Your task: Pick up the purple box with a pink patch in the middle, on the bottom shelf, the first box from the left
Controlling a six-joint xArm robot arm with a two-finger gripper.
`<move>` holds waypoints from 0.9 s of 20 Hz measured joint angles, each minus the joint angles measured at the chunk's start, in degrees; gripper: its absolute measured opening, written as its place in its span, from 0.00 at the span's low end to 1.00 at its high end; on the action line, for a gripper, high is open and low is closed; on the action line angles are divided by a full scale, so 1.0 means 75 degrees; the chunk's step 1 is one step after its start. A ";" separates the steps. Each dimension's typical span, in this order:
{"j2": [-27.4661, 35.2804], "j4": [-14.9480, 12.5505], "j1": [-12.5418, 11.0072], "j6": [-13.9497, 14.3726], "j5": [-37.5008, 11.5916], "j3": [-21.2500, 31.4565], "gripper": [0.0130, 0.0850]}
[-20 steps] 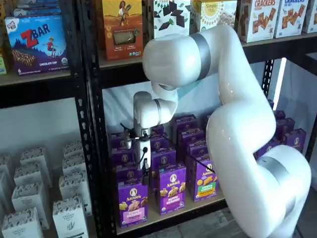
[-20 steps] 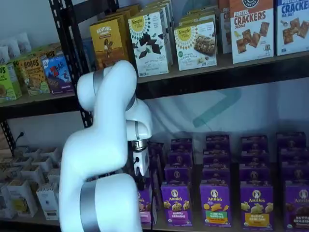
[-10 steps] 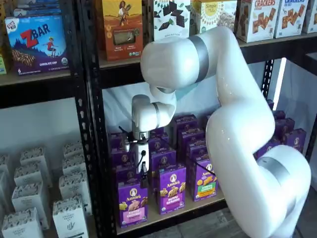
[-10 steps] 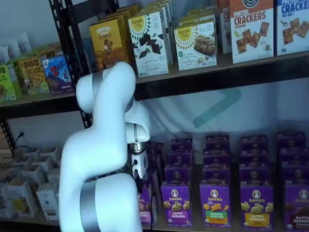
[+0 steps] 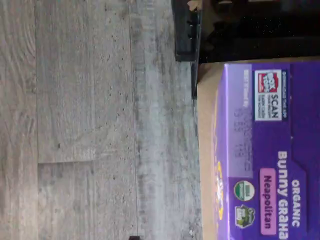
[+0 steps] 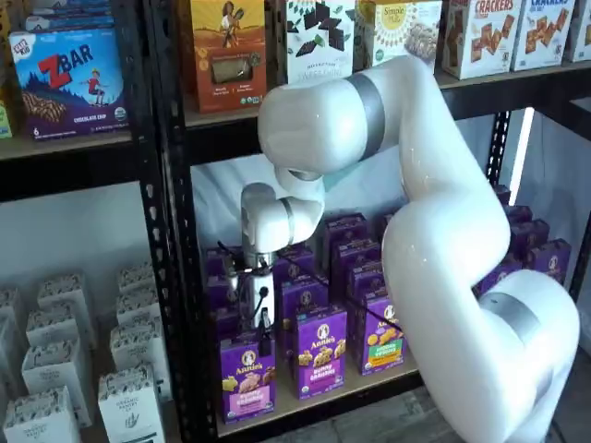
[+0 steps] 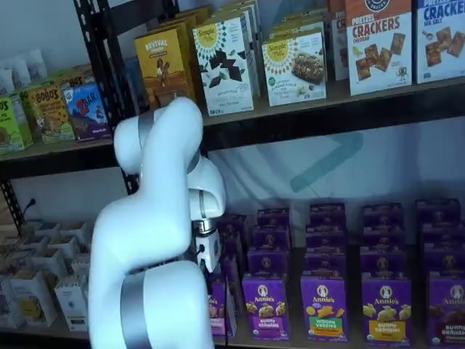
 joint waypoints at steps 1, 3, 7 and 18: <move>0.0034 0.0023 0.0018 -0.0004 -0.0067 -0.0007 1.00; 0.0107 0.0045 0.0045 0.0002 -0.0126 -0.0064 1.00; 0.0259 0.0072 0.0102 0.0032 -0.0216 -0.0193 1.00; 0.0658 -0.0168 0.0275 0.0391 -0.0638 -0.0396 1.00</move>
